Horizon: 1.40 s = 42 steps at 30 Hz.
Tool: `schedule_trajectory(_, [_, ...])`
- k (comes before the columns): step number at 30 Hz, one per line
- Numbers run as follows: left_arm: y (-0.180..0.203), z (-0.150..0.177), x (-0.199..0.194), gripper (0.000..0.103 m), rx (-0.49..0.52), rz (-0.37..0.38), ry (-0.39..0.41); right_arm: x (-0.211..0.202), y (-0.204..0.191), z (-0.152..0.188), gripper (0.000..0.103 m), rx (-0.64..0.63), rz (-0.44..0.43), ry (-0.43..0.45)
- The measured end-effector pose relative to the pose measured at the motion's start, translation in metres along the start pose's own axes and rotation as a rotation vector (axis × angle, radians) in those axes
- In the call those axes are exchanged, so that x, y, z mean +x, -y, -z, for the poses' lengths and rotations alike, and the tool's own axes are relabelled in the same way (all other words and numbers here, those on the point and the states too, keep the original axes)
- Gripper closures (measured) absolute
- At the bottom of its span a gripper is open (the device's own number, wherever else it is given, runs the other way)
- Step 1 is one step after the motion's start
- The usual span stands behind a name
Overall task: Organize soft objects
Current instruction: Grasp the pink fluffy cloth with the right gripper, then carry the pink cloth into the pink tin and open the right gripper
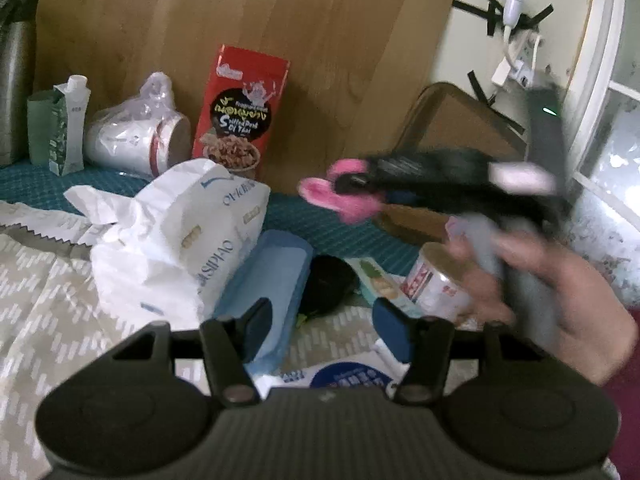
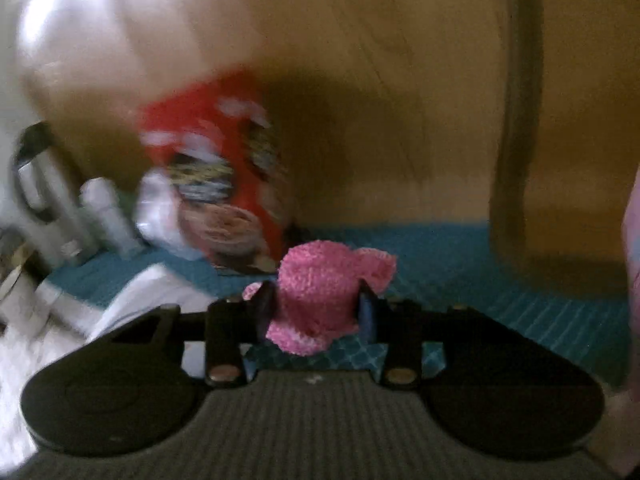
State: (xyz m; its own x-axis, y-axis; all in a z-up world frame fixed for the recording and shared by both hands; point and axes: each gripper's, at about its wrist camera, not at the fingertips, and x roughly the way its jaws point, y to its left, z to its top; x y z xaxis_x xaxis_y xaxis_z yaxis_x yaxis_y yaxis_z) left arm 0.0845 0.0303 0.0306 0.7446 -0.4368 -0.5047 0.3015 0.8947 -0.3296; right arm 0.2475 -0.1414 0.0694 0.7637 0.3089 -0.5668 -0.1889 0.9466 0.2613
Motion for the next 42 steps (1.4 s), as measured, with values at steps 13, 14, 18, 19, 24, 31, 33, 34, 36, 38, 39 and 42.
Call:
schedule_trajectory(13, [0.055,0.018,-0.001,0.054,0.076,0.234,-0.178,-0.165,0.023,0.148,0.057,-0.062,-0.144,-0.006])
schedule_trajectory(14, [0.064,0.021,0.005,0.054,0.090,0.255,-0.206,-0.170,0.025,0.158,0.057,-0.059,-0.126,-0.005])
schedule_trajectory(18, [0.095,0.036,0.025,0.049,0.133,0.267,-0.309,-0.179,0.027,0.177,0.044,-0.047,-0.085,0.020])
schedule_trajectory(19, [0.101,0.039,0.028,0.047,0.141,0.274,-0.322,-0.182,0.026,0.179,0.040,-0.057,-0.072,0.022])
schedule_trajectory(24, [0.116,0.050,0.033,0.059,0.145,0.321,-0.364,-0.186,0.029,0.196,0.038,-0.110,-0.022,0.016])
schedule_trajectory(31, [0.164,0.043,0.036,0.059,0.257,0.370,-0.351,-0.210,0.054,0.207,0.048,-0.088,0.016,0.076])
schedule_trajectory(33, [0.181,0.034,0.036,0.059,0.293,0.389,-0.315,-0.220,0.059,0.207,0.048,-0.098,0.060,0.124])
schedule_trajectory(34, [0.191,0.027,0.036,0.059,0.312,0.399,-0.290,-0.225,0.062,0.205,0.048,-0.104,0.082,0.152])
schedule_trajectory(36, [0.211,0.014,0.039,0.059,0.348,0.419,-0.244,-0.234,0.073,0.195,0.047,-0.102,0.120,0.221])
schedule_trajectory(38, [0.231,0.002,0.048,0.059,0.364,0.436,-0.211,-0.242,0.087,0.184,0.047,-0.093,0.155,0.280])
schedule_trajectory(39, [0.240,-0.004,0.054,0.058,0.364,0.441,-0.202,-0.244,0.094,0.177,0.047,-0.089,0.176,0.304])
schedule_trajectory(42, [0.263,-0.016,0.072,0.058,0.367,0.443,-0.193,-0.246,0.116,0.160,0.047,-0.074,0.232,0.357])
